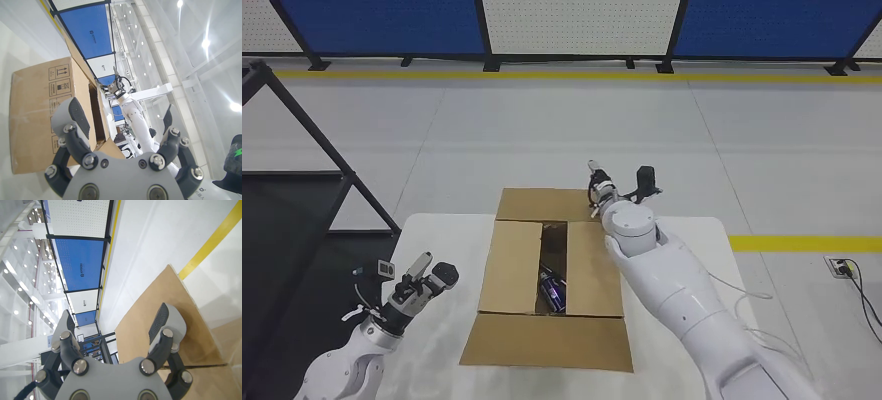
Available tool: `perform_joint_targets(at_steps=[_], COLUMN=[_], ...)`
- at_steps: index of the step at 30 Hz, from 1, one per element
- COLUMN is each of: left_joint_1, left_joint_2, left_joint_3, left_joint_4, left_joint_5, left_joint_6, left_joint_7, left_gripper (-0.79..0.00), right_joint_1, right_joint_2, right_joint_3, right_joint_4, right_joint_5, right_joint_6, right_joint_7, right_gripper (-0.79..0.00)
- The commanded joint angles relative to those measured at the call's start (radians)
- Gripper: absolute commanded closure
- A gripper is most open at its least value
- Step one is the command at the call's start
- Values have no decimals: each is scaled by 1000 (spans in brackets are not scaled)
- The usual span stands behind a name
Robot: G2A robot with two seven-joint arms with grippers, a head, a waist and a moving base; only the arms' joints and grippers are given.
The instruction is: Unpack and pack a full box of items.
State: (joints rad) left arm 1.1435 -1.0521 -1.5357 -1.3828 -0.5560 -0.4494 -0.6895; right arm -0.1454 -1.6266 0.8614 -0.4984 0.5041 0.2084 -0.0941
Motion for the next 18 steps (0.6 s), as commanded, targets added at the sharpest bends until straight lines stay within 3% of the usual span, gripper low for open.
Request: perform_joint_targets(at_steps=[1,9,13,18], left_joint_1=[0,-17,-40,-79], left_joint_2=[0,-3,-5,-9], left_joint_3=[0,15,34,62], left_joint_4=[0,-10,-13,-17], left_joint_5=[1,25,50,80], left_joint_6=[3,25,48,72], left_joint_7=[0,-8,-17,-19], left_gripper=[-785,-785,-785,-785], right_joint_1=[-5,-87,-191,-364], right_joint_2=[14,102,162,233], right_joint_3=[26,177,294,447], right_joint_4=[-7,-116,-240,-460], right_joint_5=[-10,-67,-93,-139], right_joint_6=[-20,-75,-64,1], right_joint_7=[25,58,102,248], right_gripper=[-785,-785,-785,-785])
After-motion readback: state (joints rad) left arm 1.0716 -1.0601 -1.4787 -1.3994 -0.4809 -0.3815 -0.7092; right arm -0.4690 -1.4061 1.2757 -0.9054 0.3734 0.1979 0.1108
